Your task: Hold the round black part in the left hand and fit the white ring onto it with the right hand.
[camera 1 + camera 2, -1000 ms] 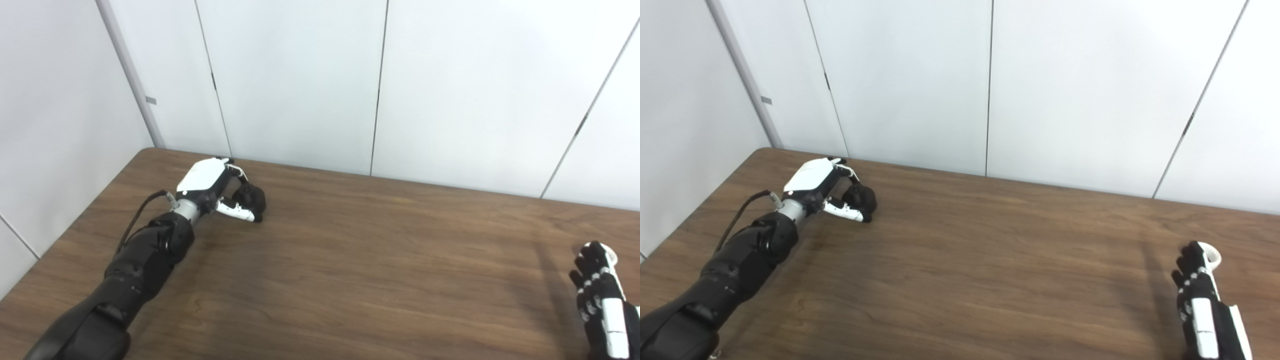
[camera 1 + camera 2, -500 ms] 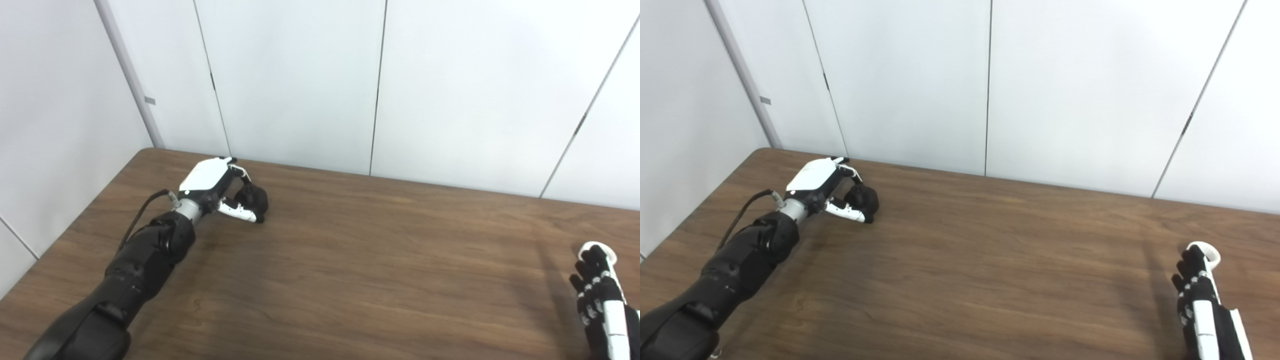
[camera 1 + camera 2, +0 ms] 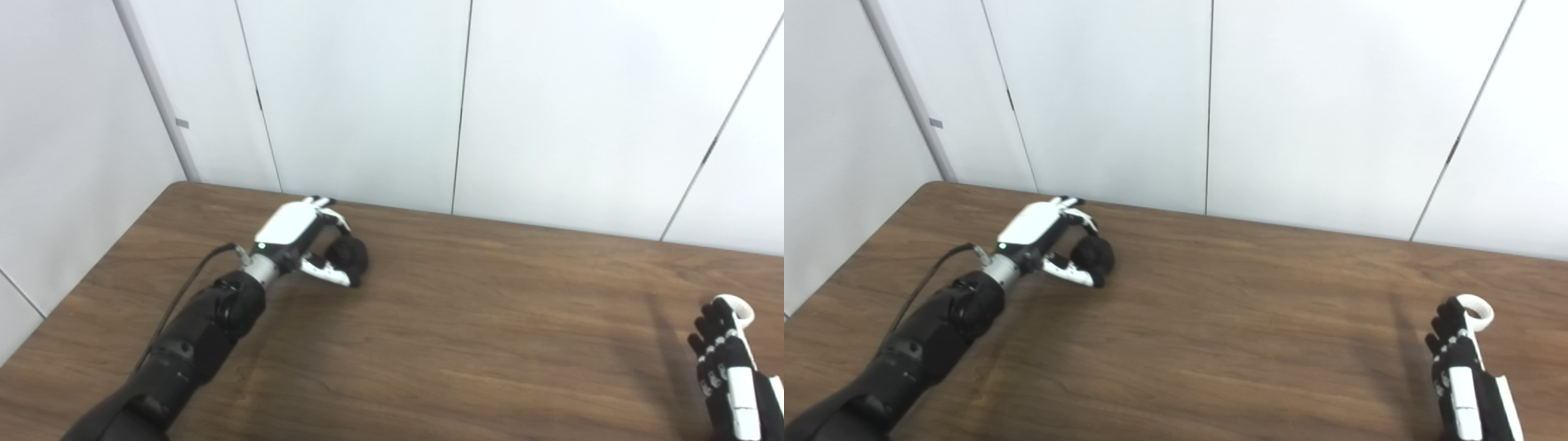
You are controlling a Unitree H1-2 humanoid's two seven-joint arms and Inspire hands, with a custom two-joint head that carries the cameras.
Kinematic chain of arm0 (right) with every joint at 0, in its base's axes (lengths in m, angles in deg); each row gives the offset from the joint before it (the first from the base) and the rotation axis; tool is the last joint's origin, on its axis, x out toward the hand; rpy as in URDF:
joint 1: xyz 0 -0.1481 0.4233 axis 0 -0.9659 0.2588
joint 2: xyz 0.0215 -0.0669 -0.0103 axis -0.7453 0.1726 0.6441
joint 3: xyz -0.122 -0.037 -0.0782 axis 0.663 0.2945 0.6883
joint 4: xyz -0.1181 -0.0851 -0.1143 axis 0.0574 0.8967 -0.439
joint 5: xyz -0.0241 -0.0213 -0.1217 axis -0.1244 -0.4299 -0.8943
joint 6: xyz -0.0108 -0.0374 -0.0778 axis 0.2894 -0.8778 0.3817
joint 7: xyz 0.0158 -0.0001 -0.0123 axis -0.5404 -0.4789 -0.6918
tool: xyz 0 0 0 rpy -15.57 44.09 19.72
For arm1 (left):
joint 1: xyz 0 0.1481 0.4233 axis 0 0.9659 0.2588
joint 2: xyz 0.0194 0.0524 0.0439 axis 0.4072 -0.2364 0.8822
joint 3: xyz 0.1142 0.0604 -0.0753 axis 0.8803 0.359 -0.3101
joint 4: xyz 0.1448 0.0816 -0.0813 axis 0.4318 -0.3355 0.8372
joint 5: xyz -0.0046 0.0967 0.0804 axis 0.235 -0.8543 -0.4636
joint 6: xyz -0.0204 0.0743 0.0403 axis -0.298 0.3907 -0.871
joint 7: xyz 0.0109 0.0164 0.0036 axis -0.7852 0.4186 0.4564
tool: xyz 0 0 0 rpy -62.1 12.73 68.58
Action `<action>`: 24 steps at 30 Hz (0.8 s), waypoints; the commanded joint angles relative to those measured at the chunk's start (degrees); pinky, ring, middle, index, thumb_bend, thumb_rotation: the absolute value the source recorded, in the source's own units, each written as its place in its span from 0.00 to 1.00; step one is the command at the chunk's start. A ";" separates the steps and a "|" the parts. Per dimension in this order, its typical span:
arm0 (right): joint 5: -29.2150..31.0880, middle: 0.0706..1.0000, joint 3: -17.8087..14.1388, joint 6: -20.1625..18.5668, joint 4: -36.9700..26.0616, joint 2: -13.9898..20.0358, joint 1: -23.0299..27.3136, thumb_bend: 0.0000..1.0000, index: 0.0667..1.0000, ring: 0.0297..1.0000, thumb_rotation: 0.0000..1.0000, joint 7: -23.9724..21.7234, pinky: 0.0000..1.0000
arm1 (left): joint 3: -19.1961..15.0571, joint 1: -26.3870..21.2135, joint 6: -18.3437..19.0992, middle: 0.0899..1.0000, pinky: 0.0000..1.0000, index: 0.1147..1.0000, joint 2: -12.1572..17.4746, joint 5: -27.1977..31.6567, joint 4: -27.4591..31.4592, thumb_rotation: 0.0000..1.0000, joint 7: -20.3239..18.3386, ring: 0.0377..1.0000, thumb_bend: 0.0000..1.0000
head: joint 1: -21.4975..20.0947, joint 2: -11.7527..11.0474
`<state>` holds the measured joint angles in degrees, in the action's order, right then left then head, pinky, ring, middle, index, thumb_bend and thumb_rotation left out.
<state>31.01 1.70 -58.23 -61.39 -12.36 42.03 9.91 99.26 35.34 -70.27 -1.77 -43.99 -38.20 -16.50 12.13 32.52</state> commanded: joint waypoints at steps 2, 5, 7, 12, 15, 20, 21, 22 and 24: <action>0.13 1.00 0.31 0.25 -3.78 -0.27 2.12 0.63 1.00 1.00 0.88 0.47 1.00 | -0.19 -0.81 -0.54 0.72 1.00 0.41 -0.69 0.81 4.58 0.06 -1.09 0.95 0.52 | -0.70 0.16; 0.19 1.00 0.52 -0.88 -5.63 -0.86 2.41 0.63 1.00 1.00 0.88 1.02 1.00 | -0.29 0.16 -0.93 0.72 1.00 0.41 -1.75 0.91 6.56 0.06 -2.22 0.95 0.52 | -1.79 0.53; -0.20 1.00 0.68 -1.56 -7.18 -1.27 2.58 0.64 1.00 1.00 0.88 1.51 1.00 | -0.15 0.87 -1.31 0.72 1.00 0.41 -2.51 0.57 7.86 0.06 -2.88 0.95 0.52 | -2.51 0.75; -0.68 1.00 0.98 -3.78 -10.40 -1.72 2.91 0.64 1.00 1.00 0.90 2.46 1.00 | 1.06 2.37 -3.29 0.71 1.00 0.41 -3.99 0.31 10.22 0.05 -4.42 0.95 0.52 | -4.67 0.98; -1.52 1.00 1.37 -4.03 -11.46 -2.15 3.10 0.63 1.00 1.00 0.91 2.97 1.00 | 1.69 3.18 -4.59 0.71 1.00 0.41 -4.72 0.22 11.46 0.05 -5.06 0.94 0.52 | -6.51 1.11; -4.03 1.00 2.00 -3.38 -11.52 -2.50 3.78 0.65 1.00 0.99 0.92 3.94 1.00 | 3.86 4.36 -5.44 0.71 1.00 0.41 -6.13 0.89 13.92 0.06 -6.44 0.95 0.52 | -9.39 1.37; -4.31 1.00 2.15 -3.31 -11.63 -2.71 3.91 0.64 1.00 0.99 0.92 4.12 1.00 | 4.66 4.48 -5.47 0.71 1.00 0.41 -6.36 1.12 14.36 0.06 -6.58 0.95 0.52 | -9.94 1.37; -4.48 1.00 2.29 -3.26 -11.72 -2.89 3.99 0.64 1.00 0.99 0.92 4.25 1.00 | 5.24 4.54 -5.50 0.71 1.00 0.41 -6.42 1.36 14.61 0.06 -6.62 0.95 0.52 | -10.15 1.40; -5.10 1.00 2.59 -3.48 -12.27 -3.41 4.13 0.66 1.00 0.99 0.91 4.71 1.00 | 5.96 4.80 -5.51 0.72 1.00 0.41 -6.97 1.49 15.58 0.06 -7.69 0.96 0.52 | -10.79 1.39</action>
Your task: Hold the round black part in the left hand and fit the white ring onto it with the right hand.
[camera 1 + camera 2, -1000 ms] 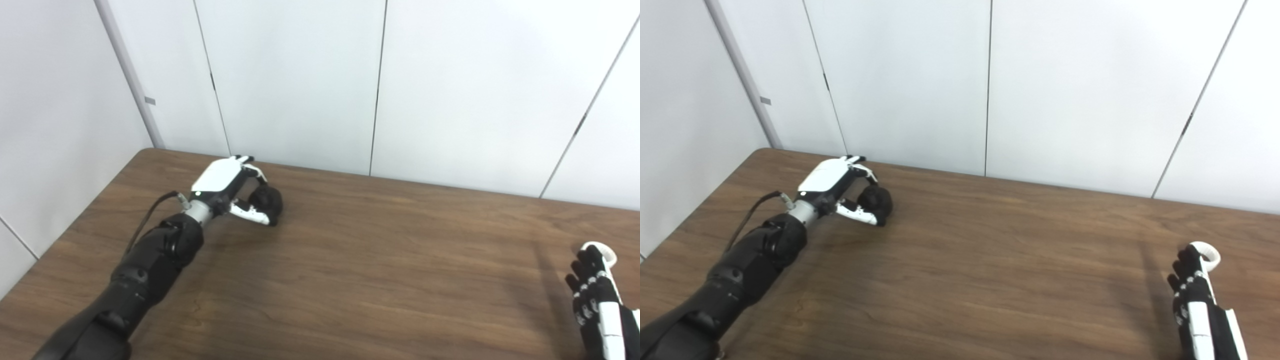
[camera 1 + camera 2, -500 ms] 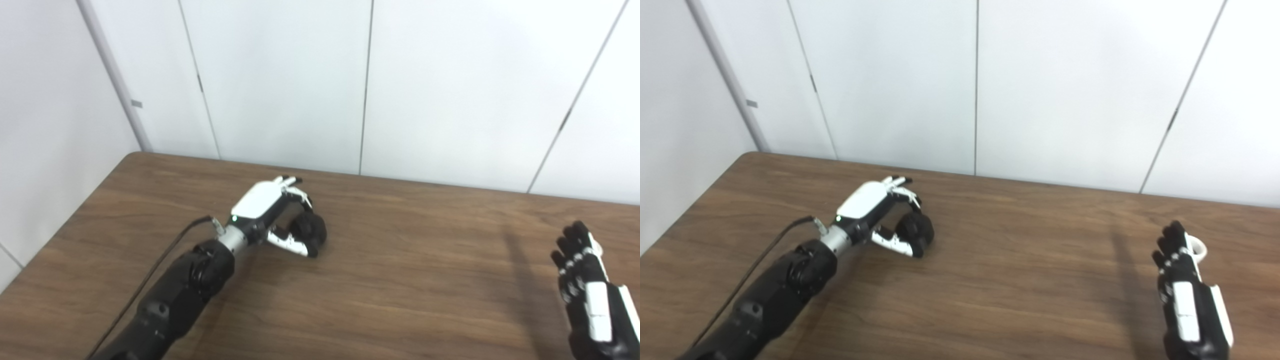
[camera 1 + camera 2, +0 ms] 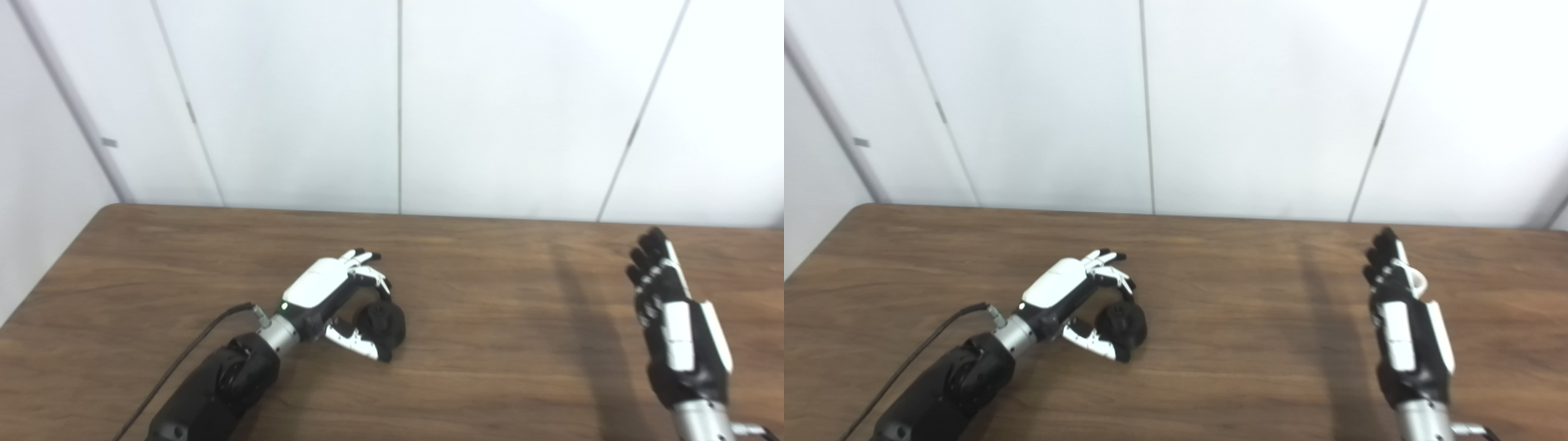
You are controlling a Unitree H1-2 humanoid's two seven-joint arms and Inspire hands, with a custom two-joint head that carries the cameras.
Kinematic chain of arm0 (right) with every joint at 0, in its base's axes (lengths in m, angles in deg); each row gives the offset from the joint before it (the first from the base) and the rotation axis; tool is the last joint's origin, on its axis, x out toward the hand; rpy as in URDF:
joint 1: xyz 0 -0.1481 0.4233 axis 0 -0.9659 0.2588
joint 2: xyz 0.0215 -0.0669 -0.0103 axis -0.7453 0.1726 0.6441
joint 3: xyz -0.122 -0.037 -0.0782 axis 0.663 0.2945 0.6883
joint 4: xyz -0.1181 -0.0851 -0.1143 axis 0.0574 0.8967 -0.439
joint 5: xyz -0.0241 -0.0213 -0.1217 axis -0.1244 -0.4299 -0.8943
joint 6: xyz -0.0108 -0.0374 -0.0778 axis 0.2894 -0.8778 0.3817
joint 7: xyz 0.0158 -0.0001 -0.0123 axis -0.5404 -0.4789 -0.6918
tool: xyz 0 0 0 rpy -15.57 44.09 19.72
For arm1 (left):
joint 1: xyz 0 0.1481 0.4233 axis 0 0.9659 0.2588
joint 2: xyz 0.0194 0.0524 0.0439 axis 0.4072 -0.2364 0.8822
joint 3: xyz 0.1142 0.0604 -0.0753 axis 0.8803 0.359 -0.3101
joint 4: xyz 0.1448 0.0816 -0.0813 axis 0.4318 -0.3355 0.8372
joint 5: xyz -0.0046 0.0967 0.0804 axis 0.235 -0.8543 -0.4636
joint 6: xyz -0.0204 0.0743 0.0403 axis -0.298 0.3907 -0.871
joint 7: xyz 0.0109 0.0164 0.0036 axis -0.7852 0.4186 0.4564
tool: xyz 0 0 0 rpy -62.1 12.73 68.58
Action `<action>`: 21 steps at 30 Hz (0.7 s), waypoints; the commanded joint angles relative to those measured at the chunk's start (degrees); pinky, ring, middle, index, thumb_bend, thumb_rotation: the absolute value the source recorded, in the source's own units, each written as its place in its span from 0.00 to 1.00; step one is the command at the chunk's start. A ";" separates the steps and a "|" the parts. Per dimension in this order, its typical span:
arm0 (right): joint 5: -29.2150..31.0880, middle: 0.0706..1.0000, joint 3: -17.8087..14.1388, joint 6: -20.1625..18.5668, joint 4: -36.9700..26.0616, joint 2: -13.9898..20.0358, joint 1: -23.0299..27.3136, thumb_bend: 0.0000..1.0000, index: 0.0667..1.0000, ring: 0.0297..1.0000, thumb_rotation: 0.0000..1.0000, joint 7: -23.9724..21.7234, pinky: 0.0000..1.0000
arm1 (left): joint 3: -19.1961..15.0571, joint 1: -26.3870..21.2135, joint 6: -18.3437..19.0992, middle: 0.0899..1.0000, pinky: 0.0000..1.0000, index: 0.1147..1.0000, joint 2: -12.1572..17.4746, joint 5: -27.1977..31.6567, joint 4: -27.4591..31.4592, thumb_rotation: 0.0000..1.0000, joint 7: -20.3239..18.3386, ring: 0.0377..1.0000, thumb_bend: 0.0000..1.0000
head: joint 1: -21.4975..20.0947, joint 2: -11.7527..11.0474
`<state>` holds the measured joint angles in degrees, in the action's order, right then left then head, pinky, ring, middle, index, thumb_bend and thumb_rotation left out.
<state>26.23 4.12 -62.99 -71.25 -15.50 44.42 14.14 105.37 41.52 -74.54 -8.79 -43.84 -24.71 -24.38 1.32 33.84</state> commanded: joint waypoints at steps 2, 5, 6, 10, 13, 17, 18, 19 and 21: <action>-0.80 0.99 0.32 1.09 -2.86 -0.74 1.80 0.66 1.00 0.98 0.90 0.75 1.00 | 0.31 -1.15 -1.25 0.72 1.00 0.41 -0.40 1.41 2.83 0.06 -0.60 0.96 0.52 | -0.55 0.14; -1.33 0.98 0.56 1.39 -3.26 -1.19 1.77 0.64 1.00 0.98 0.89 0.81 1.00 | 1.62 -1.06 -1.27 0.72 1.00 0.41 -0.86 1.84 3.00 0.06 -0.50 0.96 0.52 | -1.31 0.18; -1.69 0.98 0.62 1.48 -3.38 -1.28 1.78 0.64 1.00 0.98 0.89 0.93 1.00 | 2.20 -1.06 -1.26 0.72 1.00 0.41 -0.99 2.01 2.95 0.06 -0.34 0.96 0.52 | -1.55 0.24; -3.08 0.98 0.73 1.30 -4.14 -1.60 1.75 0.65 1.00 0.97 0.91 1.53 1.00 | 3.93 -1.16 -1.25 0.72 1.00 0.41 -1.30 2.61 3.24 0.06 -0.89 0.96 0.52 | -2.66 0.35; -3.51 0.99 0.93 1.14 -4.66 -1.53 1.70 0.65 1.00 0.98 0.94 1.59 1.00 | 5.67 -1.37 -1.27 0.71 1.00 0.41 -1.60 3.17 3.32 0.06 -0.34 0.96 0.52 | -3.73 0.36; -3.78 1.00 1.28 0.93 -5.49 -1.56 1.46 0.66 1.00 0.97 0.94 1.71 1.00 | 7.25 -1.57 -1.26 0.71 1.00 0.41 -2.56 3.11 3.33 0.06 0.05 0.95 0.52 | -4.88 0.44; -3.82 1.00 1.31 0.94 -5.62 -1.62 1.43 0.67 1.00 0.97 0.93 1.85 1.00 | 7.57 -1.69 -1.27 0.71 1.00 0.41 -2.73 3.01 3.19 0.06 0.23 0.95 0.52 | -5.07 0.52; -3.85 0.99 1.34 0.95 -5.72 -1.65 1.41 0.67 1.00 0.97 0.92 1.96 1.00 | 7.78 -1.77 -1.27 0.71 1.00 0.41 -2.81 2.95 3.10 0.06 0.35 0.95 0.52 | -5.17 0.52; -3.77 0.99 1.32 0.66 -6.21 -1.83 1.40 0.67 1.00 0.97 0.91 2.27 1.00 | 8.49 -2.04 -1.28 0.71 1.00 0.41 -2.95 2.95 2.83 0.06 0.65 0.95 0.52 | -5.79 0.58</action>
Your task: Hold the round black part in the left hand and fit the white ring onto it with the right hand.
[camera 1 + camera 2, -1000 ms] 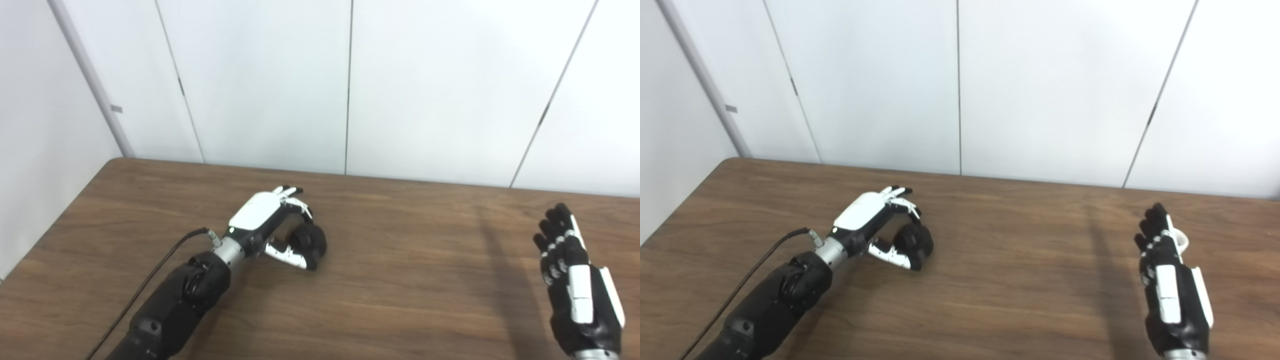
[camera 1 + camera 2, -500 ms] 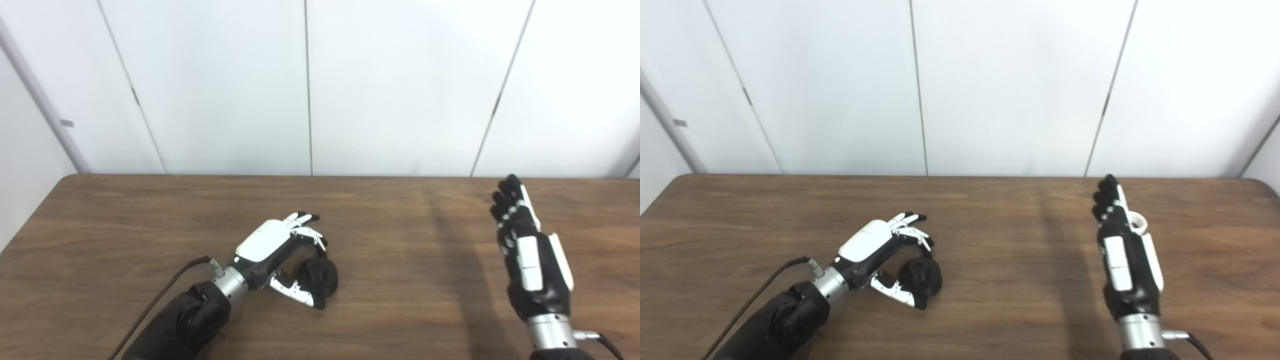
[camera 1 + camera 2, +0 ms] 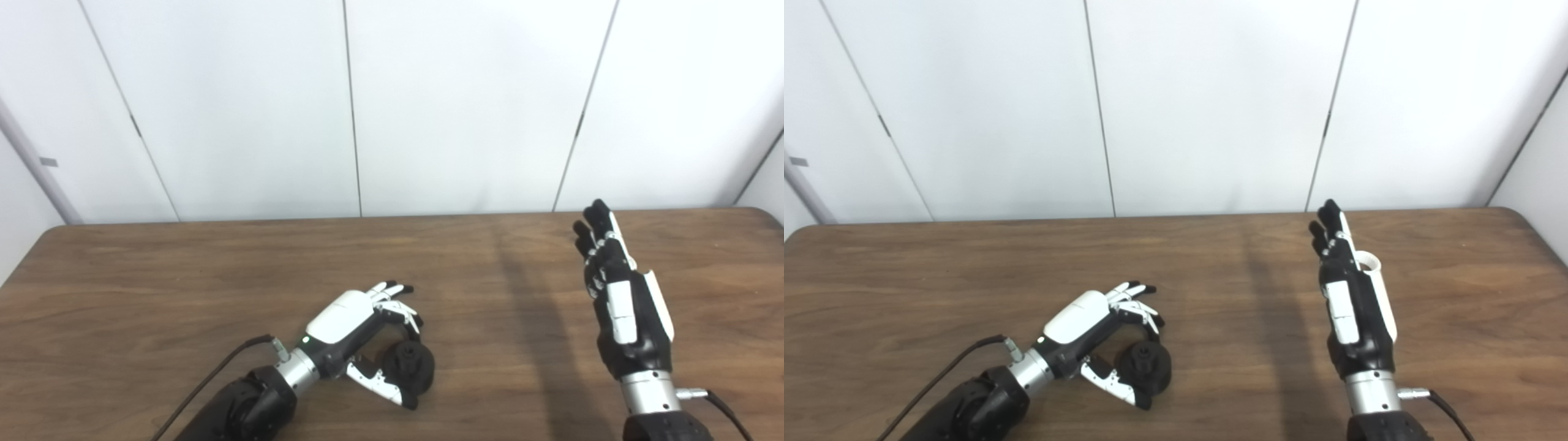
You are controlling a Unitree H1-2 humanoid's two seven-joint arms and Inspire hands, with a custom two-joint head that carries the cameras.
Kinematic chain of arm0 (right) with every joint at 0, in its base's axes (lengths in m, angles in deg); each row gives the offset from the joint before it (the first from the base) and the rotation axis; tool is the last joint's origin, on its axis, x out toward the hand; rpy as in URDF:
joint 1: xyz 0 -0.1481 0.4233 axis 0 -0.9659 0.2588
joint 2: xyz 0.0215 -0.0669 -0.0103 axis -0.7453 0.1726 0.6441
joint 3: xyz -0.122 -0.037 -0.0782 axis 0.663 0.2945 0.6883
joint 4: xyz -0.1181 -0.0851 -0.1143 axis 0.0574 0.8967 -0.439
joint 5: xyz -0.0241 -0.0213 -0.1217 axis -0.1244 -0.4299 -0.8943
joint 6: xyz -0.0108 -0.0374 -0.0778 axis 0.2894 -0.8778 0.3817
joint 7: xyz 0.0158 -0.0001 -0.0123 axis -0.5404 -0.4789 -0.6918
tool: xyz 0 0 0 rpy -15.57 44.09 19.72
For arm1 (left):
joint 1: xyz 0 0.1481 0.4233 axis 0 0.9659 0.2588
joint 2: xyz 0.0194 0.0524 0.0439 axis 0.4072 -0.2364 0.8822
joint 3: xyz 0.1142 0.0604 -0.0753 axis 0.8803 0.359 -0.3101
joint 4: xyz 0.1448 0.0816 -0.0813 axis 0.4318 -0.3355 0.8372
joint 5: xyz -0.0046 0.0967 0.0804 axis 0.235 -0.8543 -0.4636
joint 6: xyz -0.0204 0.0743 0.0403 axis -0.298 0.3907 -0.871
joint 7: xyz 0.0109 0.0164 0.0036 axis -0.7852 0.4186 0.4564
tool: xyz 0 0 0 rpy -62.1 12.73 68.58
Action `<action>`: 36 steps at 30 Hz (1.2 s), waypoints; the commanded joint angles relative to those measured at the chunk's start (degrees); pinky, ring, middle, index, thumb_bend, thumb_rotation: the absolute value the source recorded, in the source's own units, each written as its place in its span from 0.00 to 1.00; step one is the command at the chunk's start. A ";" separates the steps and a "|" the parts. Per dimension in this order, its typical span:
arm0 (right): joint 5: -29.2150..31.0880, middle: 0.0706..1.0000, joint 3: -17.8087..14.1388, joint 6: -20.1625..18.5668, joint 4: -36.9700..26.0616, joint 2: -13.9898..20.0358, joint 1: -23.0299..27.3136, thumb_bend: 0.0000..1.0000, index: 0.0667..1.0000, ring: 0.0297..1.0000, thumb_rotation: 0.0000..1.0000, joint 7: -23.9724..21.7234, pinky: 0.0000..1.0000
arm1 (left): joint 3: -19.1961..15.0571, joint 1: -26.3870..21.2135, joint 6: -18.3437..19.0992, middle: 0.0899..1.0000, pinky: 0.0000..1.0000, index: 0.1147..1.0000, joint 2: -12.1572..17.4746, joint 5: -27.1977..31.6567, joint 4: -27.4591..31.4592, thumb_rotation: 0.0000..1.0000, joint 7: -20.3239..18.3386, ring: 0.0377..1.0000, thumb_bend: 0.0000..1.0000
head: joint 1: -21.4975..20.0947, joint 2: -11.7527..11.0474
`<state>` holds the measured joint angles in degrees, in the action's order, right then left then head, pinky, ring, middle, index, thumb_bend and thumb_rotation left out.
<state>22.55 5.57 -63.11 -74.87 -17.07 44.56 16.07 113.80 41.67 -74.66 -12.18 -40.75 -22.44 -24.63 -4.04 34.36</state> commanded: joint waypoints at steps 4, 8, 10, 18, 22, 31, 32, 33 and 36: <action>-0.12 0.98 0.03 -0.06 -3.74 -0.43 1.20 0.66 1.00 0.96 0.90 0.58 1.00 | 0.98 -2.31 -1.16 0.70 1.00 0.41 0.56 0.30 0.31 0.06 1.27 0.95 0.52 | -1.76 0.01; -0.30 0.98 -0.06 0.25 -4.47 -0.57 1.32 0.64 0.99 0.96 0.90 0.94 1.00 | 1.74 -2.24 -1.16 0.70 1.00 0.41 0.85 1.15 -0.07 0.06 1.34 0.95 0.52 | -2.97 -0.11; -0.66 0.98 -0.19 -0.49 -5.51 -0.59 1.31 0.64 0.99 0.96 0.89 1.22 1.00 | 2.13 -2.28 -1.16 0.70 1.00 0.41 1.01 1.52 -0.55 0.06 1.42 0.95 0.52 | -3.23 -0.19; -4.10 0.97 -0.84 -3.11 -9.25 0.81 1.08 0.64 0.99 0.96 0.89 2.14 0.98 | 4.11 -3.14 -1.16 0.71 1.00 0.41 2.11 2.08 -3.17 0.06 3.56 0.95 0.52 | -3.38 -0.57; -7.36 1.00 -1.70 -5.01 -10.76 3.42 0.77 0.59 1.00 1.00 0.76 1.85 1.00 | 4.37 -3.40 -1.16 0.71 1.00 0.41 2.62 2.12 -3.89 0.06 4.57 0.96 0.52 | -3.65 -0.65; -14.61 0.98 -4.28 -7.57 -12.35 6.91 2.30 0.58 0.93 0.97 0.54 3.10 0.86 | 5.39 -3.77 -1.17 0.71 1.00 0.41 3.38 2.31 -4.24 0.06 6.61 0.96 0.52 | -4.94 -0.63; -15.03 0.97 -4.55 -8.56 -12.88 7.01 2.57 0.58 0.92 0.97 0.50 2.97 0.86 | 5.47 -3.78 -1.17 0.71 1.00 0.41 3.42 2.39 -4.21 0.06 6.67 0.96 0.52 | -4.94 -0.63; -15.39 0.97 -5.17 -9.88 -13.58 8.17 3.22 0.58 0.91 0.97 0.48 2.38 0.86 | 5.40 -3.72 -1.17 0.71 1.00 0.41 3.44 2.58 -4.15 0.06 6.39 0.96 0.52 | -5.34 -0.69; -16.18 0.97 -7.01 -11.71 -14.16 11.50 4.77 0.60 0.88 0.98 0.37 1.30 0.85 | 5.32 -3.52 -1.16 0.71 1.00 0.41 3.49 2.87 -3.86 0.06 6.18 0.96 0.52 | -5.34 -0.69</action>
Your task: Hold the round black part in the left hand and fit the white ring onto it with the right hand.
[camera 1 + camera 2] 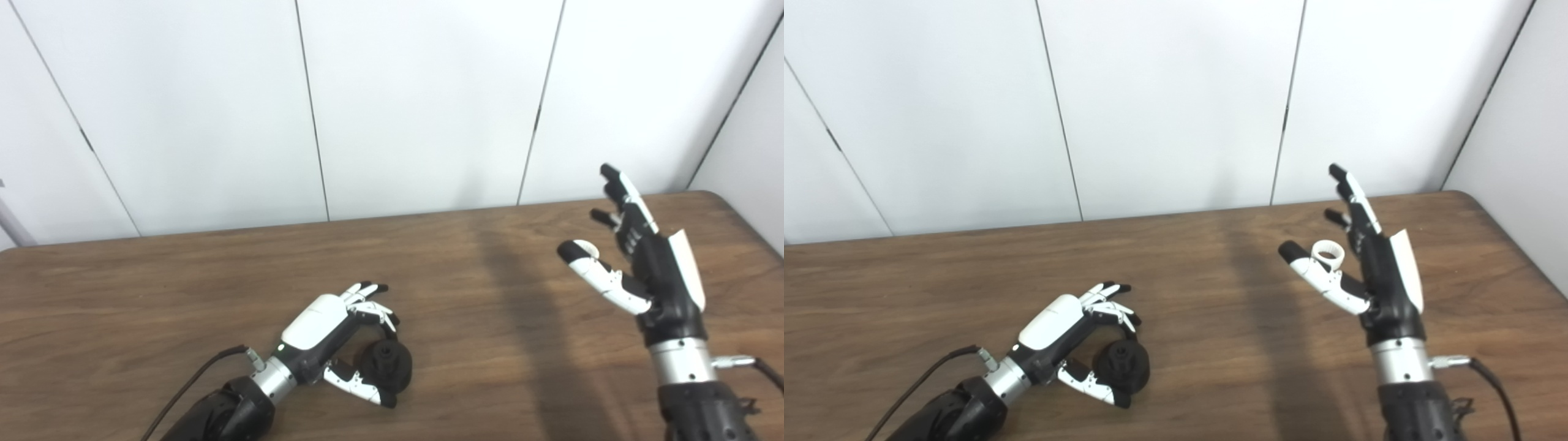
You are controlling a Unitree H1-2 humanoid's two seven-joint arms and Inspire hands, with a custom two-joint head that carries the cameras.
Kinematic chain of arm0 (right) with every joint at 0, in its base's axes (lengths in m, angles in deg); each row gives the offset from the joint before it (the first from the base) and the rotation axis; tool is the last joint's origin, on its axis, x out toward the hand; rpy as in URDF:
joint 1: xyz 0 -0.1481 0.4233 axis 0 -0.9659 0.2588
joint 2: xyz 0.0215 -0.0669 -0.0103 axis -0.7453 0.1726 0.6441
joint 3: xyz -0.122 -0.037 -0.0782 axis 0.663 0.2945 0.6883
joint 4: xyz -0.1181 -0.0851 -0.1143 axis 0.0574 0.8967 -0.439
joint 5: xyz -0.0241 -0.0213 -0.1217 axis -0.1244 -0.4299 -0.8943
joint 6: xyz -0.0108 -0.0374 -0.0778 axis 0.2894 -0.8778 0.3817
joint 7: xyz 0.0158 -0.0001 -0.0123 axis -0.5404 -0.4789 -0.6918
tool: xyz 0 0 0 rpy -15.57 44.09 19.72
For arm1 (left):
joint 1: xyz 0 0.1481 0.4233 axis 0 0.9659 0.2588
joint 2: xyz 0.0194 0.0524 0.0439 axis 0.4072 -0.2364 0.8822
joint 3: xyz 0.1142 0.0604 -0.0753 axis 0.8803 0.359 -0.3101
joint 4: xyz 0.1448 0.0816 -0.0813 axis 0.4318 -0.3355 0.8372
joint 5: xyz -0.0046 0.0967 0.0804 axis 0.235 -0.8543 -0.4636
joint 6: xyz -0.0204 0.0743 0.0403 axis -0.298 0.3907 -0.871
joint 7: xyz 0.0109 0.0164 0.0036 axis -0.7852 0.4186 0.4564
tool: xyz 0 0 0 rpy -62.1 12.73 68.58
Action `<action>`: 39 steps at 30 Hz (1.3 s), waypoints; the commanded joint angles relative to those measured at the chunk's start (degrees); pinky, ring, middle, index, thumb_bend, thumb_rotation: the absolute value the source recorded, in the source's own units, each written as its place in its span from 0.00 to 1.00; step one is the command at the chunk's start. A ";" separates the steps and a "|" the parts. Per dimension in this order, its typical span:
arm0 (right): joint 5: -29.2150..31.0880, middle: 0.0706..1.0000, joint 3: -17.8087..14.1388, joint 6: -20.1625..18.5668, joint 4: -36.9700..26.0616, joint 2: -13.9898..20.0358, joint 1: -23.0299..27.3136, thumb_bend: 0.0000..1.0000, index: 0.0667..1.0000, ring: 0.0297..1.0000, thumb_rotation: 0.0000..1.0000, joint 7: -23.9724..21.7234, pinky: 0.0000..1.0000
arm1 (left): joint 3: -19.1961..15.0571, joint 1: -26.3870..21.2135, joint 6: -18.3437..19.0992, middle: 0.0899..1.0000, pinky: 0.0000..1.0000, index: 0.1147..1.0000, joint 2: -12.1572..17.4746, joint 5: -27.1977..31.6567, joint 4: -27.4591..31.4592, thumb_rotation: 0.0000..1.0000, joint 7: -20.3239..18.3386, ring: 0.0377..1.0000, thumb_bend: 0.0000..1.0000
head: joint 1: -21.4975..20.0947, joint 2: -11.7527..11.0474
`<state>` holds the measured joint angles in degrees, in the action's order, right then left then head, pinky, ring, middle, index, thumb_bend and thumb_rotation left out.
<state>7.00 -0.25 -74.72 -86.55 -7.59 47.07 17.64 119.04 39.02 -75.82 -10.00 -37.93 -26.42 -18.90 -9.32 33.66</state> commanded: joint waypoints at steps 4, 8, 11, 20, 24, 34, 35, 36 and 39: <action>-0.53 0.96 -3.03 -2.45 -1.97 5.08 3.49 0.64 0.86 0.99 0.32 -1.01 0.87 | 0.38 -0.73 0.00 0.72 1.00 0.41 1.23 0.46 0.30 0.06 0.58 0.95 0.52 | -0.75 -0.20; -1.55 0.93 -4.03 -2.16 0.93 7.94 4.03 0.62 0.84 0.95 0.29 -1.15 0.85 | 0.98 -0.76 -0.01 0.72 1.00 0.41 1.25 0.57 0.37 0.06 1.08 0.95 0.52 | -0.90 -0.26; -2.64 0.92 -4.54 -2.58 3.07 8.96 4.31 0.63 0.82 0.93 0.28 -0.63 0.83 | 1.05 -0.71 -0.01 0.72 1.00 0.41 1.36 1.00 0.61 0.06 0.88 0.96 0.52 | -1.62 -0.16; -4.09 0.92 -5.33 -3.65 9.06 12.68 6.15 0.66 0.79 0.96 0.27 -1.62 0.90 | 0.87 -0.68 0.00 0.72 1.00 0.41 1.72 1.43 0.79 0.06 0.54 0.96 0.52 | -3.26 0.40; -5.73 0.93 -4.17 -4.33 11.38 16.27 6.62 0.72 0.80 0.96 0.31 -3.56 0.91 | 0.87 -0.64 0.00 0.72 1.00 0.41 1.92 1.67 0.84 0.06 0.45 0.96 0.52 | -4.54 -0.07; -8.65 0.94 -0.59 -2.57 16.33 22.76 7.55 0.82 0.80 0.96 0.40 -7.21 0.86 | 1.56 -1.00 -0.01 0.72 1.00 0.41 2.65 2.23 0.54 0.06 1.33 0.96 0.52 | -5.91 -0.57; -8.71 0.94 -0.22 -2.73 16.85 23.21 7.83 0.84 0.79 0.96 0.39 -7.60 0.86 | 1.67 -1.05 -0.01 0.72 1.00 0.41 2.69 2.33 0.50 0.06 1.42 0.96 0.52 | -5.96 -0.56; -8.75 0.94 0.12 -2.72 17.32 23.57 8.05 0.84 0.79 0.97 0.39 -7.87 0.87 | 1.76 -1.09 -0.01 0.72 1.00 0.41 2.74 2.40 0.47 0.06 1.47 0.96 0.52 | -6.10 -0.59; -9.11 0.95 1.40 -1.36 19.16 24.74 8.66 0.87 0.78 0.98 0.40 -8.68 0.87 | 2.12 -1.24 -0.01 0.72 1.00 0.41 2.88 2.58 0.37 0.06 1.58 0.96 0.52 | -6.43 -0.59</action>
<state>-1.45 1.04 -78.67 -67.17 14.93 53.44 9.08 120.88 38.95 -75.82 -8.31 -35.51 -26.20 -17.82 -15.82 33.05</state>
